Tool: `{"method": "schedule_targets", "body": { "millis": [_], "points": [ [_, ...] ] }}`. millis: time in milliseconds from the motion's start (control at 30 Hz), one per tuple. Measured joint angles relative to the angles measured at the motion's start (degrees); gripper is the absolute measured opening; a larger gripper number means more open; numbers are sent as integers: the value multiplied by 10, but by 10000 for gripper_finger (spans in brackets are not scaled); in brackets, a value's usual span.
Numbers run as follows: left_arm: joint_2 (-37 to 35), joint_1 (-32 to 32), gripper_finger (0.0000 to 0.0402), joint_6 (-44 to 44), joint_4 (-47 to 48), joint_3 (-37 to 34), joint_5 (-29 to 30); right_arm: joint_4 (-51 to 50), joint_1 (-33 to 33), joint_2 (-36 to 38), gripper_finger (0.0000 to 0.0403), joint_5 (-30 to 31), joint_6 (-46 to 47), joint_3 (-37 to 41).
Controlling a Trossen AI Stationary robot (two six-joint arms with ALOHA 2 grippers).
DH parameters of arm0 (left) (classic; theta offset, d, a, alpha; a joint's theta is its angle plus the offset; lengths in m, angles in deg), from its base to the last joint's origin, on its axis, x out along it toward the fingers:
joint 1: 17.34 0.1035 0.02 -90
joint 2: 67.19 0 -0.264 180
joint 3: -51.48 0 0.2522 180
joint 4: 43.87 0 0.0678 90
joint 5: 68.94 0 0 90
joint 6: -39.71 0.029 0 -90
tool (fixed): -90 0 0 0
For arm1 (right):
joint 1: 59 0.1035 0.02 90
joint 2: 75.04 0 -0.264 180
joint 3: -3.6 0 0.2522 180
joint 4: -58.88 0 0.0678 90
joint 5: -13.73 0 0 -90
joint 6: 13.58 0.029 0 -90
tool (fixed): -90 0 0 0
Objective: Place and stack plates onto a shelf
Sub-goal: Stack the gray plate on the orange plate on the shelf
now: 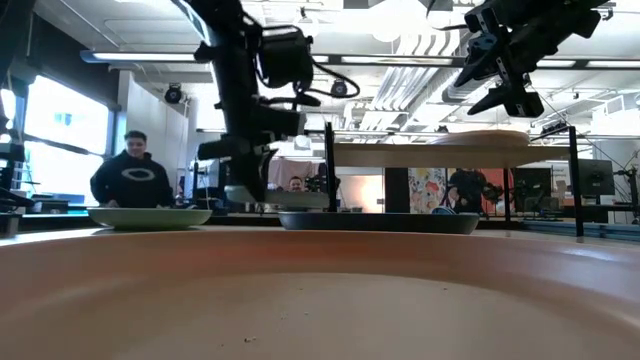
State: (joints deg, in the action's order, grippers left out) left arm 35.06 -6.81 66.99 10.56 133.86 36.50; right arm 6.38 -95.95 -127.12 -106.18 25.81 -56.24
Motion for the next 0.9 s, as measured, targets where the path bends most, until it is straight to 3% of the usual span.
{"method": "schedule_targets", "body": {
  "millis": [367, 567, 733, 900],
  "points": [
    [-3, -5, 1, -10, 192, 78, 90, 0, 0, 0, 204, 0, -9, 0],
    [-48, -9, 1, -41, 251, 83, 125, 9, 0, 0, 204, 0, -19, 0],
    [-113, -21, 1, -84, 288, 83, 150, 84, 8, 0, 204, -2, -27, 0],
    [-189, -52, 1, -78, 283, 83, 207, 246, 22, 0, 204, -3, -36, 0]
  ]
}}
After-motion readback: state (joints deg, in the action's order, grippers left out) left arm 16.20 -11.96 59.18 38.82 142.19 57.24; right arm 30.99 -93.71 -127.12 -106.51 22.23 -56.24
